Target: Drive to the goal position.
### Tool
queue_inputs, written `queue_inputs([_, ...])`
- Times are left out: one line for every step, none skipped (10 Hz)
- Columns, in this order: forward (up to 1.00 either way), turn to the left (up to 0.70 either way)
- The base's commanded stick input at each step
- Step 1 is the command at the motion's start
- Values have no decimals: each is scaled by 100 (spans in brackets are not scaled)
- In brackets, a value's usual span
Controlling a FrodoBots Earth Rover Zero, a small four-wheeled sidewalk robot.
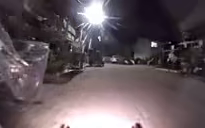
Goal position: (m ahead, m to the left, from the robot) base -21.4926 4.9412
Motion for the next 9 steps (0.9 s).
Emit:
queue_inputs([85, -34])
queue_inputs([85, -34])
queue_inputs([85, -27])
queue_inputs([85, -12])
queue_inputs([85, 0])
queue_inputs([85, 0])
queue_inputs([85, 0])
queue_inputs([85, 0])
queue_inputs([85, 0])
